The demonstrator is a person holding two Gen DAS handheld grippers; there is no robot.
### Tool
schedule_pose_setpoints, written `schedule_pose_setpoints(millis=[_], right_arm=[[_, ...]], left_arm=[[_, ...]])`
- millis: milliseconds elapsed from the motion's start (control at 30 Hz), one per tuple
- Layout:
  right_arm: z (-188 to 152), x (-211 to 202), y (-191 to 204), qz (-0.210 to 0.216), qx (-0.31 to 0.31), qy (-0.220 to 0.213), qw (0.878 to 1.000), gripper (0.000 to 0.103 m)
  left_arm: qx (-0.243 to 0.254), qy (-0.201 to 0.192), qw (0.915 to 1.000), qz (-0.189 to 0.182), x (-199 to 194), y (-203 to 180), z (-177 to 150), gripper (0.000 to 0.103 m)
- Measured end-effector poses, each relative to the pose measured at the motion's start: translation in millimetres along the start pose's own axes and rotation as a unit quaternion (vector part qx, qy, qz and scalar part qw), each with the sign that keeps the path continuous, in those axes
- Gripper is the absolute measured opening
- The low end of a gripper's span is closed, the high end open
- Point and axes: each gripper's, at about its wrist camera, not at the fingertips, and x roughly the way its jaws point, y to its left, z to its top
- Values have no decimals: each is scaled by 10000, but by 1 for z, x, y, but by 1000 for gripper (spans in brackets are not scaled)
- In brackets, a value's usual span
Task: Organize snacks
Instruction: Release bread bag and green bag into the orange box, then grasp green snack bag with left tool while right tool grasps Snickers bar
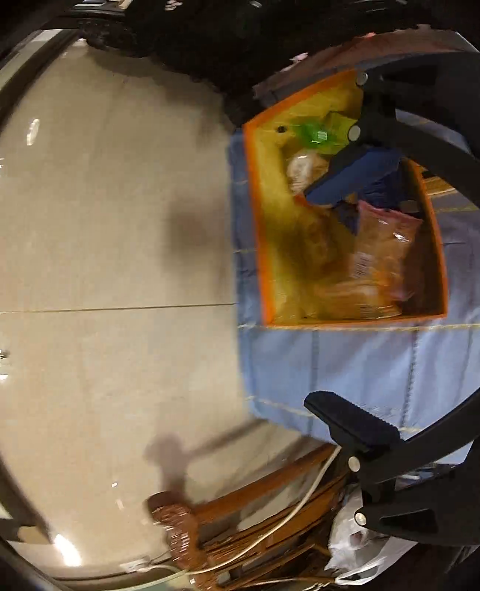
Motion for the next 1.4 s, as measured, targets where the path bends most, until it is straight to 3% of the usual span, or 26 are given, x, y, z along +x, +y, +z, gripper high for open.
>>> schedule_pose_setpoints(millis=[167, 233, 367, 467, 533, 633, 767, 833, 867, 900, 933, 1067, 1133, 1233, 1400], right_arm=[[-39, -13, -42, -351, 307, 255, 9986, 100], [-71, -14, -60, -664, 316, 553, 9958, 100], [-137, 1, -92, -1175, 488, 1181, 9848, 100], [-190, 25, -110, -1446, 586, 1750, 9721, 100], [-218, 41, -120, -1536, 713, 1988, 9653, 100], [-236, 55, -129, -1500, 891, 2050, 9631, 100], [-243, 67, -135, -1378, 1027, 2016, 9643, 100], [-246, 77, -135, -1388, 999, 2132, 9619, 99], [-246, 77, -132, -1450, 873, 2054, 9639, 91], [-244, 74, -128, -1440, 725, 1910, 9683, 55], [-239, 70, -126, -1478, 686, 1873, 9687, 20], [-236, 61, -136, -1219, 1023, 1844, 9699, 18], [-233, 49, -138, -1124, 1219, 1702, 9714, 17], [-228, 33, -134, -986, 1192, 1540, 9759, 17], [-203, -5, -116, -783, 1094, 1090, 9849, 17]], left_arm=[[503, 187, 9985, -50, 2, -14, -57, 99], [637, 291, 9973, -201, 0, -23, -86, 99], [824, 516, 9913, -890, -1, -53, -150, 99], [1245, 680, 9847, -1012, 8, -86, -186, 99], [1467, 735, 9818, -952, 13, -106, -194, 99], [1850, 502, 9785, -757, 16, -138, -195, 99], [1590, 572, 9813, -925, 30, -170, -178, 99], [1597, 789, 9802, -862, 50, -185, -177, 98], [1689, 969, 9763, -939, 62, -191, -182, 90], [1728, 1121, 9733, -1009, 68, -196, -186, 46], [1784, 992, 9750, -879, 65, -201, -189, 38], [1525, 1061, 9735, -1332, 58, -204, -183, 27], [1259, 1214, 9682, -1787, 56, -197, -176, 24], [1511, 1022, 9693, -1647, 44, -189, -168, 24], [1527, 636, 9710, -1729, 8, -159, -145, 24]])
